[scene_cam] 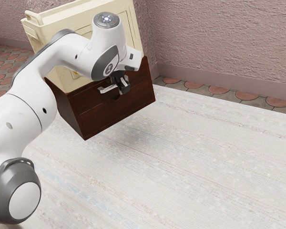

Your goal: Pull the drawer handle with one arm to open the drawer

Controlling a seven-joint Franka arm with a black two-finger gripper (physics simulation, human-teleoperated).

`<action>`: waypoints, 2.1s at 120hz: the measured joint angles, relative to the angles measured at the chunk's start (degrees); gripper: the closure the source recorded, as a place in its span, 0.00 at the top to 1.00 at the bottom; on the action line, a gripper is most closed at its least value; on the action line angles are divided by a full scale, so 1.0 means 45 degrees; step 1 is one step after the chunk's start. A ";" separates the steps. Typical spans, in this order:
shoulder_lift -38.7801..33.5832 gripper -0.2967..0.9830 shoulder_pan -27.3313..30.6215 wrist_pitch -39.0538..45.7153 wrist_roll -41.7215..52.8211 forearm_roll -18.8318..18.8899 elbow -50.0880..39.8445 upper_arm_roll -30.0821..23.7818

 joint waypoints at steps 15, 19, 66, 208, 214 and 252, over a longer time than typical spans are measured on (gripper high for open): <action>0.0000 0.48 0.0026 0.0002 -0.0036 -0.0125 -0.0028 0.0015; -0.0001 0.47 0.0067 0.0001 -0.0052 -0.0149 -0.0052 0.0018; -0.0389 0.39 0.0103 -0.0202 -0.0321 -0.0427 -0.0463 -0.0029; -0.2614 0.38 -0.0655 -0.0845 -0.1029 -0.1099 -0.3506 -0.1225; -0.2724 0.38 -0.0728 -0.0846 -0.1098 -0.1130 -0.3648 -0.1251; -0.3356 0.38 -0.1085 -0.0845 -0.1557 -0.1293 -0.4578 -0.1558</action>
